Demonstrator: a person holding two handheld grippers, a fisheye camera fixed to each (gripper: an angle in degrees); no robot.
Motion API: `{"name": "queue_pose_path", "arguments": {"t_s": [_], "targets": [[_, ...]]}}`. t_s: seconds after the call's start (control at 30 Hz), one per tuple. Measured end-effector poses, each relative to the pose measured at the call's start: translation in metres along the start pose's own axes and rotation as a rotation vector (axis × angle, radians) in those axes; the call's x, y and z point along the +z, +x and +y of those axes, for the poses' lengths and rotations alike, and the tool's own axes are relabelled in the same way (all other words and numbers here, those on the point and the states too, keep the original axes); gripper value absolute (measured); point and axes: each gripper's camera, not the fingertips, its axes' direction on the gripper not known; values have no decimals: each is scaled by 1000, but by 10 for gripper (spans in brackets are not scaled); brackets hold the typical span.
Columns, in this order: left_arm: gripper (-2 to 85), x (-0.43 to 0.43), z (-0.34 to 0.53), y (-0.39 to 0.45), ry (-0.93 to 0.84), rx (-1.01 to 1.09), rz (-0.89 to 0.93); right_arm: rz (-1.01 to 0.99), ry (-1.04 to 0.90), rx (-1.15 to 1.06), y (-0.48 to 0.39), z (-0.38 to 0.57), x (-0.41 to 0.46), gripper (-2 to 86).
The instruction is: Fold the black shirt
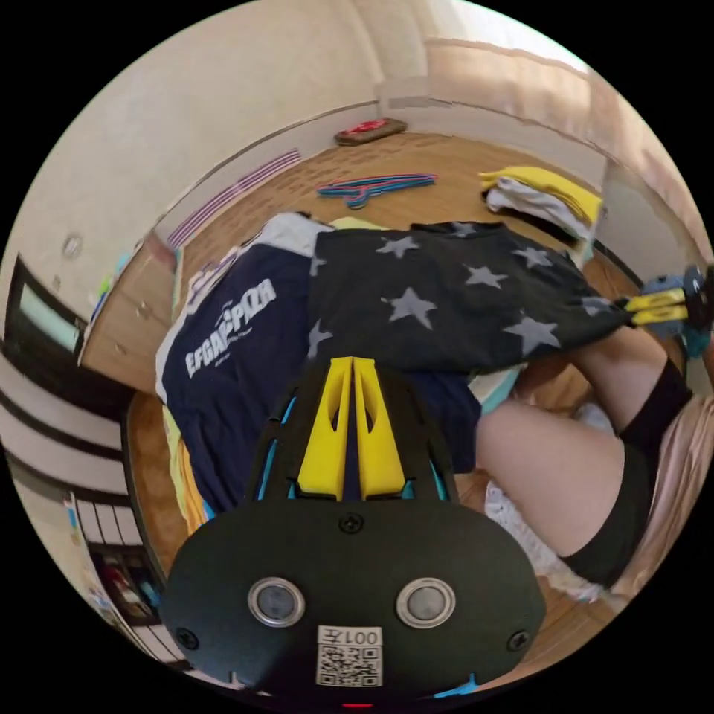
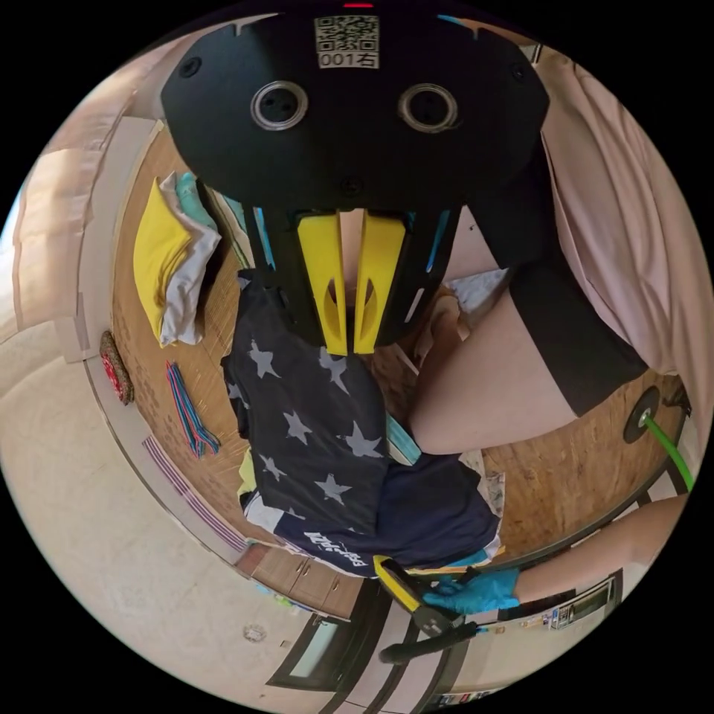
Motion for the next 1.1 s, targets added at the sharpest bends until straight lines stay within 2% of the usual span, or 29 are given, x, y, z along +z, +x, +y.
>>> {"name": "queue_pose_path", "arguments": {"t_s": [0.23,0.37,0.47,0.77,1.1], "targets": [[21,-31,-57,87,121,353,236,-24,37,42,30,-2,-4,14],[42,-29,-79,155,96,583,364,-58,62,72,48,1,-6,14],[52,-26,-82,199,98,706,373,-112,64,61,57,4,-5,14],[48,-13,-85,265,105,771,295,-207,10,34,85,15,4,14],[86,-24,-83,272,95,729,280,-261,52,58,113,32,3,13]]}}
